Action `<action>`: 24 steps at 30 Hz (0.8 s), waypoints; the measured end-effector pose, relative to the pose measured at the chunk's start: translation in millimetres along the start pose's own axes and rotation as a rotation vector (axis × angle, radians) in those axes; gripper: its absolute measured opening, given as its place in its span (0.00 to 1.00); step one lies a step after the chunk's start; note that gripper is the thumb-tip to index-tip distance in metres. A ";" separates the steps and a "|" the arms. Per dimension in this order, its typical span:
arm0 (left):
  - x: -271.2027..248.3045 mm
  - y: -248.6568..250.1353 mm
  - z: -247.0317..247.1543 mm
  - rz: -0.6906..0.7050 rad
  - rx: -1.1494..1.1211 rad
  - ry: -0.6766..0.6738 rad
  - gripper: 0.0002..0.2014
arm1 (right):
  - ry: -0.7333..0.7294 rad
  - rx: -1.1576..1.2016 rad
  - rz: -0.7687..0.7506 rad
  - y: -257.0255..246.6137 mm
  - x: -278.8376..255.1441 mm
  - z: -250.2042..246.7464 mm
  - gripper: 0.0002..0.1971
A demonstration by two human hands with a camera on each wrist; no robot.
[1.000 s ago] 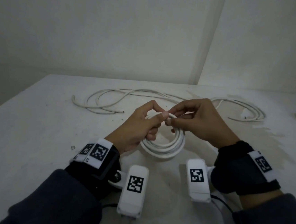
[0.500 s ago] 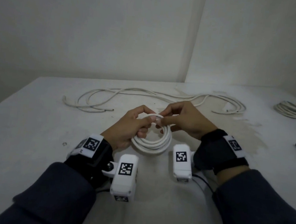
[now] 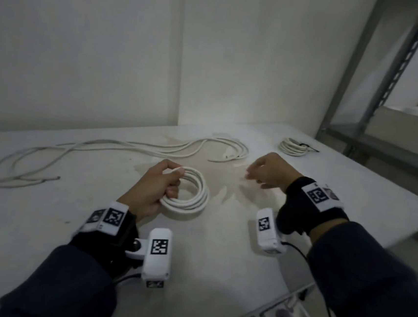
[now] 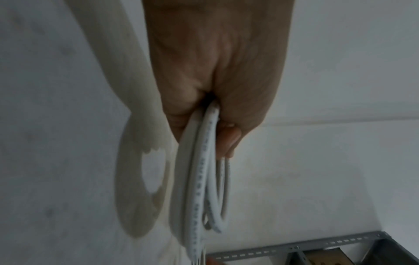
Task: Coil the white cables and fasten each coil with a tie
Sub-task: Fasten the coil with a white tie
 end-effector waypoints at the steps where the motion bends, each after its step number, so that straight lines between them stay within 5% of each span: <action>1: 3.5 -4.6 11.8 -0.005 -0.005 0.001 0.09 | 0.065 -0.103 0.035 20.3 7.4 -19.3 0.10; 4: 8.6 -19.2 38.8 -0.033 -0.030 -0.004 0.09 | 0.173 -0.401 0.128 75.6 18.3 -65.6 0.20; 7: 9.5 -30.8 50.8 -0.047 0.004 -0.032 0.09 | 0.139 -0.446 0.217 112.1 13.9 -84.5 0.26; 15: 9.2 -32.4 49.5 -0.031 0.048 -0.045 0.08 | 0.151 -0.198 0.196 120.0 9.4 -88.9 0.09; 18: 8.6 -33.3 50.9 -0.031 0.069 -0.077 0.08 | 0.234 -0.224 0.161 117.3 11.1 -96.6 0.10; 24: 8.7 -36.0 54.2 -0.042 0.054 -0.115 0.08 | 0.139 -0.365 0.184 113.2 7.7 -89.4 0.14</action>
Point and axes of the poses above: each hand's wrist, its own x-axis towards the middle knuckle, its own z-axis out of the palm, y = z × x, the point moved 8 cm from there along x, towards the middle knuckle, and after that the axes turned 9 degrees about y, right-handed, at the moved point
